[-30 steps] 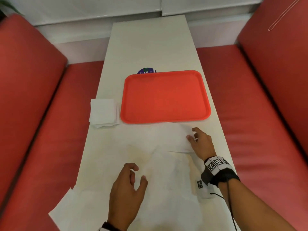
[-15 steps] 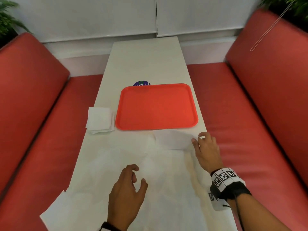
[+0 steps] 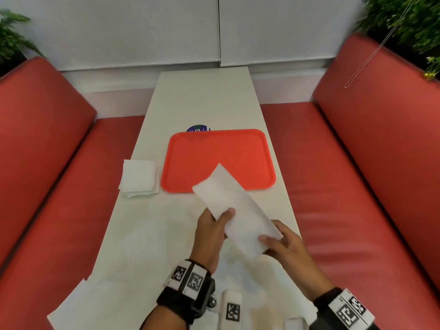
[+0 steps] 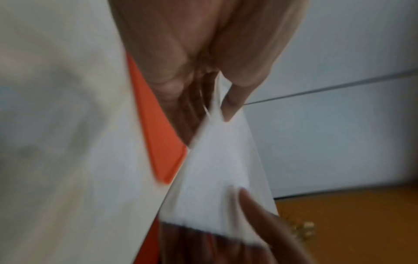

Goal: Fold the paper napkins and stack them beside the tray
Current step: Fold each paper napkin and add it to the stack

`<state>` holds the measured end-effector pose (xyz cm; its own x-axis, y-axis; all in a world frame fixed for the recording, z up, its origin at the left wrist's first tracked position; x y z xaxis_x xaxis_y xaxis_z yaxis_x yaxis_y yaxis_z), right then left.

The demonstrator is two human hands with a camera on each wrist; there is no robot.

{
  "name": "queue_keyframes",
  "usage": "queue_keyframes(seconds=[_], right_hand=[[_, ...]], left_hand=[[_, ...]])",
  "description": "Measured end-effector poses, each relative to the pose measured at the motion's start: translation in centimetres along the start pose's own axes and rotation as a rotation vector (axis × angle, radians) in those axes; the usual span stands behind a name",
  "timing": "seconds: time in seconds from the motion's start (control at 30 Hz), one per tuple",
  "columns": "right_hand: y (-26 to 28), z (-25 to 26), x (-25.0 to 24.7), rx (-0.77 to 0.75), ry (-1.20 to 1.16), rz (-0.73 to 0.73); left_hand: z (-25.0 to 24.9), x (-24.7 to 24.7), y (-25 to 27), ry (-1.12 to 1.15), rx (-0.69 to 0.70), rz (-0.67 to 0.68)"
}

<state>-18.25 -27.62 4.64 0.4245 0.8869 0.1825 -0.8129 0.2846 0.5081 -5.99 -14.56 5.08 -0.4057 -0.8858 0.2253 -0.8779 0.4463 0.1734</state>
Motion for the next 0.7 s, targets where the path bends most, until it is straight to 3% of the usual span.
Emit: queue_keyframes(seconds=[0.13, 0.23, 0.43, 0.7], right_hand=[[-0.1, 0.7, -1.0, 0.015, -0.110, 0.076], [-0.1, 2.9, -0.9, -0.068, -0.068, -0.038], [0.3, 5.9, -0.2, -0.153, -0.060, -0.183], [0.6, 7.1, 1.7, -0.161, -0.069, -0.175]], left_hand=[[-2.5, -0.2, -1.0, -0.230, 0.089, 0.195], [-4.0, -0.3, -0.7, -0.276, 0.101, 0.265], [-7.2, -0.1, 0.6, -0.243, 0.160, 0.286], [-8.2, -2.1, 1.0, -0.239, 0.255, 0.221]])
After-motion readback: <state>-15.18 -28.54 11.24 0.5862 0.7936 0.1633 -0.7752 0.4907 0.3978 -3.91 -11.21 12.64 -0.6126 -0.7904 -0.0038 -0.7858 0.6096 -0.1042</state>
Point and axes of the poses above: each hand's wrist, its own y-axis away from the middle knuckle, its own x-axis out of the palm, z = x × y, the point moved 4 cm from there along -y, towards the middle knuckle, and after that the axes turned 14 degrees about x, right-handed, at the moved point
